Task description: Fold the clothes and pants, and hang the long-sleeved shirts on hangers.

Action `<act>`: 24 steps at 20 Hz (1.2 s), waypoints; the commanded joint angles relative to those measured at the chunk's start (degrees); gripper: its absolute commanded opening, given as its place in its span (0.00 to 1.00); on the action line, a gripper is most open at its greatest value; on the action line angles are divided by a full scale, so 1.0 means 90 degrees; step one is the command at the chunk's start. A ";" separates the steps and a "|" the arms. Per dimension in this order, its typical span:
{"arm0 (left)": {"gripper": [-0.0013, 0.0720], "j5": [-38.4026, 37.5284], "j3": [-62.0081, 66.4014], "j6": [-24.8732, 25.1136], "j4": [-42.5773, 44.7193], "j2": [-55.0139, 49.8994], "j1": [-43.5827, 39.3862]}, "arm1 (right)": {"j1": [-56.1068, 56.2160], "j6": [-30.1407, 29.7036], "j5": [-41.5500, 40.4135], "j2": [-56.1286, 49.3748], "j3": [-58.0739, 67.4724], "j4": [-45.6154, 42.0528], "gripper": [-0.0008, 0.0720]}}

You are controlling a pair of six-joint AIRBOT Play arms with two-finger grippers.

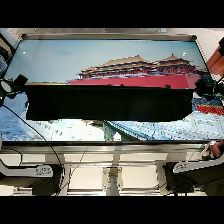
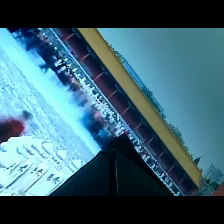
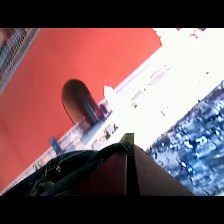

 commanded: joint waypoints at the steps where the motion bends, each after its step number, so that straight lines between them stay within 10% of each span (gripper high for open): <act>1: 0.05 0.0289 -0.0002 0.0002 -0.0146 -0.0216 -0.0114 | 0.0027 0.0095 -0.0024 -0.0148 -0.0005 0.0002 0.04; 2: 0.08 0.0347 -0.0002 0.0002 -0.0197 -0.0274 -0.0160 | 0.0027 0.0095 0.0087 -0.0206 -0.0005 0.0005 0.04; 5: 0.67 0.0483 -0.0002 0.0032 -0.0189 -0.0338 -0.0316 | 0.0024 0.0095 0.0291 -0.0231 0.0029 0.0022 0.34; 7: 0.68 0.0437 0.0024 0.0104 -0.0187 -0.0301 -0.0342 | 0.0024 0.0087 0.0474 -0.0158 0.0177 0.0017 0.48; 14: 0.68 -0.1003 0.0044 0.1702 -0.0187 0.0442 0.0155 | 0.0027 -0.0211 0.1486 0.0884 0.1217 -0.0449 0.48; 16: 0.90 -0.1702 0.0044 0.2596 -0.0415 0.0503 0.0542 | 0.0032 -0.0668 0.2378 0.1219 0.1265 -0.0447 0.48; 21: 0.91 -0.3303 0.0044 0.5622 -0.3563 -0.0066 0.1962 | 0.0034 -0.0804 0.4626 0.1457 0.1265 -0.0245 0.47; 24: 0.91 -0.3990 0.0044 0.6161 -0.3997 -0.0585 0.2302 | 0.0170 -0.0792 0.5304 0.1460 0.1265 0.0109 0.47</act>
